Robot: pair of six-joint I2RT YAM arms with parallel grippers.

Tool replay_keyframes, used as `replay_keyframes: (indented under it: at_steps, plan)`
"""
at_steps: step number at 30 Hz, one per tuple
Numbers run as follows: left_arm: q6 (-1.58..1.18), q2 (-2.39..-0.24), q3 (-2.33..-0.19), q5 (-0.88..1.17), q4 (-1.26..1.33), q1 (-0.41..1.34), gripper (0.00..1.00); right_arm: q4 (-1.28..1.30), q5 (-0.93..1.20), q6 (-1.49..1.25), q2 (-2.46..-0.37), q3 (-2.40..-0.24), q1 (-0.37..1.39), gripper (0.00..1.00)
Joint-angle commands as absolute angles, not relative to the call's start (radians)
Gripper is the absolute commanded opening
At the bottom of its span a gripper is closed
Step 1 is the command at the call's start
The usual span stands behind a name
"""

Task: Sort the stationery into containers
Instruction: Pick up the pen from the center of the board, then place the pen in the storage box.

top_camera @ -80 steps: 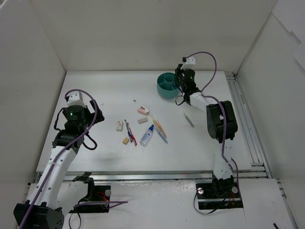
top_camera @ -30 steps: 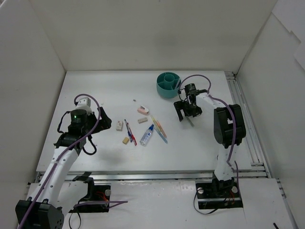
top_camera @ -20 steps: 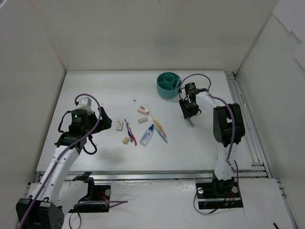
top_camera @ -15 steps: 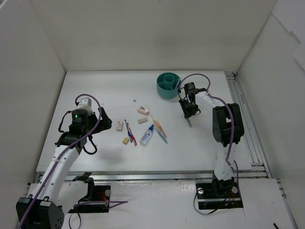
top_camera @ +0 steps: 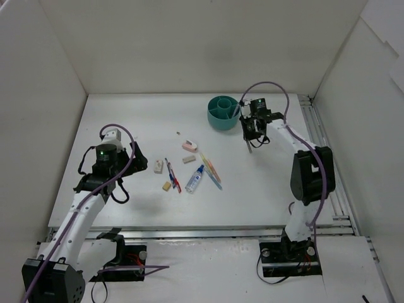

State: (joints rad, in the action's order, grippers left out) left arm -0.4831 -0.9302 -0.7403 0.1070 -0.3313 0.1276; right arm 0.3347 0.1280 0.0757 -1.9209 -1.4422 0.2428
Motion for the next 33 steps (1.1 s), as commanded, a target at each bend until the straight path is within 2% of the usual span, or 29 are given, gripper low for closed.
replay_keyframes:
  at_steps: [1, 8, 13, 22, 33]
  plan:
    - [-0.477, -0.945, -0.792, 0.091, -0.268, 0.120, 1.00, 0.091, 0.138, 0.031, -1.723, -1.421, 0.242, 0.00]
    - [-0.479, -0.992, -0.830, 0.069, -0.284, 0.120, 1.00, -0.530, 0.089, -0.103, -1.684, -1.319, 0.242, 0.00]
    - [-0.477, -1.026, -0.879, 0.057, -0.296, 0.120, 1.00, -0.743, 0.072, -0.186, -1.792, -1.367, 0.242, 0.00]
    - [-0.480, -1.089, -0.937, 0.054, -0.319, 0.120, 1.00, -0.867, -0.063, -0.155, -1.994, -1.482, 0.290, 0.00]
    - [-0.482, -1.103, -0.951, 0.044, -0.334, 0.120, 1.00, -0.919, -0.120, -0.201, -2.083, -1.414, 0.288, 0.02]
